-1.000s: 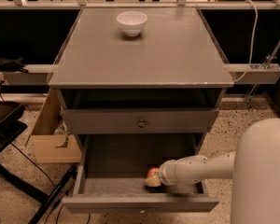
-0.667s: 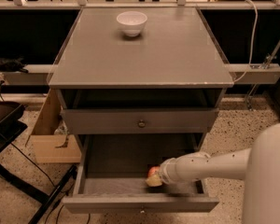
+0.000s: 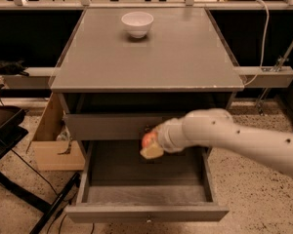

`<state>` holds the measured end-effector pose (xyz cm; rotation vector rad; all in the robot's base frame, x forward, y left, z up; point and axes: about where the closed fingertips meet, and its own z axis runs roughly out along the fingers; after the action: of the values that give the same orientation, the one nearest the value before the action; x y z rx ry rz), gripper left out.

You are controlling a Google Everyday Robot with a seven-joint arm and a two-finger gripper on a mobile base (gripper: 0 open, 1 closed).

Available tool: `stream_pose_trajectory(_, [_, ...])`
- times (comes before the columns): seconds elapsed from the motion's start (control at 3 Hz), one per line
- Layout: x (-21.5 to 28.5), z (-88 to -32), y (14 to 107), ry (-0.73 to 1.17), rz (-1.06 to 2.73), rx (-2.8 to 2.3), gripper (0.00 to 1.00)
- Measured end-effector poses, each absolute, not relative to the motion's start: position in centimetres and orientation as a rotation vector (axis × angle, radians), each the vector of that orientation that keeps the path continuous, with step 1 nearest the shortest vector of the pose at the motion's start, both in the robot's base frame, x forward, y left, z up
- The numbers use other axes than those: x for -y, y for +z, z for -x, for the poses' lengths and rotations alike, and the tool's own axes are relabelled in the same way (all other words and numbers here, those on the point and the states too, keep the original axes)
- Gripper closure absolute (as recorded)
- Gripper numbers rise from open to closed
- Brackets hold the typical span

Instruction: Pick apple from middle drawer and place on counter

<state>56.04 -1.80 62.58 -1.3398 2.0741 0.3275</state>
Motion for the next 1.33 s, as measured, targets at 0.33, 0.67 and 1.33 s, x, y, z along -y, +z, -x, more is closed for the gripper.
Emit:
stream_pose_trajectory(0.33, [-2.6,-58.5,77.6,0.240,1.456,-1.882,1.00])
stream_pose_trajectory(0.67, [-3.6,-60.4,88.9,0.123,1.524,-1.789,1.00])
stream_pose_trajectory(1.33, [-3.3,-64.8,98.6,0.069,1.582,-1.836,1.00])
